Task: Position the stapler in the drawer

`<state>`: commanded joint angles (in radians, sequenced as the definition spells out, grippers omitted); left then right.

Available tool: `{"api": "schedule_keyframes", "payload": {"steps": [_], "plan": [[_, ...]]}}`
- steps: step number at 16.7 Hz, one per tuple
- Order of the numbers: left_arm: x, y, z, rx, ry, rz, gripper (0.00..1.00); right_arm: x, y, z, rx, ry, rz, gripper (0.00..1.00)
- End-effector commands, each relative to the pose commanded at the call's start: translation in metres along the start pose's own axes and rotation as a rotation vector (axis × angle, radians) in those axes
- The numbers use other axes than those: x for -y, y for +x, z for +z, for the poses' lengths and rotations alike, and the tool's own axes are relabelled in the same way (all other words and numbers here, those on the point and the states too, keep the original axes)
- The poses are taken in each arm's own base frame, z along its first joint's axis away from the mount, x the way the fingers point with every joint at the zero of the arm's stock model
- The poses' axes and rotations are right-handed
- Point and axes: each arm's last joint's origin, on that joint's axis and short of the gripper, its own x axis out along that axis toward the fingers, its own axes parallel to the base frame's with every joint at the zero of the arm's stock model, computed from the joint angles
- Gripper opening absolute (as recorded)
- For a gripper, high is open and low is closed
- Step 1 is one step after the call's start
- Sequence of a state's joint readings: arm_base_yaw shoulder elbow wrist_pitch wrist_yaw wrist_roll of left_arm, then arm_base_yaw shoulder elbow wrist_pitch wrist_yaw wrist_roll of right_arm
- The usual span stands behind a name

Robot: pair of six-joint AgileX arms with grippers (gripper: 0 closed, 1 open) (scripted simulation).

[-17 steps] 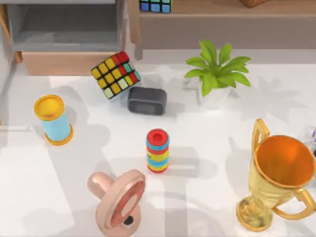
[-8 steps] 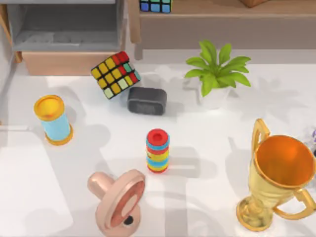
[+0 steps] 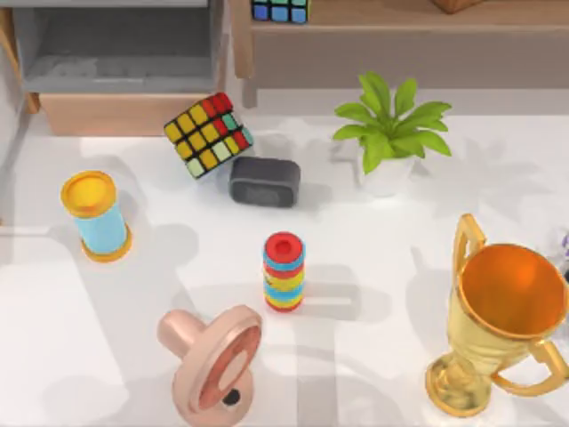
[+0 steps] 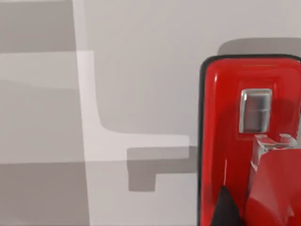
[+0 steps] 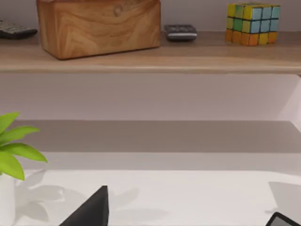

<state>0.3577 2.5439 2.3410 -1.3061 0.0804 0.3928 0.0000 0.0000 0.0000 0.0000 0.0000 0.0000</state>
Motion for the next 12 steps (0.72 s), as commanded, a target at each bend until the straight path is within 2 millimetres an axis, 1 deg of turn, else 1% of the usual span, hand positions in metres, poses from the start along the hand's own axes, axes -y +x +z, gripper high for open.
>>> {"api": "schedule_keyframes", "payload": {"steps": [12], "plan": [[0.0000, 0.0000, 0.0000, 0.000, 0.000, 0.000, 0.90, 0.0000, 0.0000, 0.0000, 0.000, 0.000, 0.000, 1.00]]}}
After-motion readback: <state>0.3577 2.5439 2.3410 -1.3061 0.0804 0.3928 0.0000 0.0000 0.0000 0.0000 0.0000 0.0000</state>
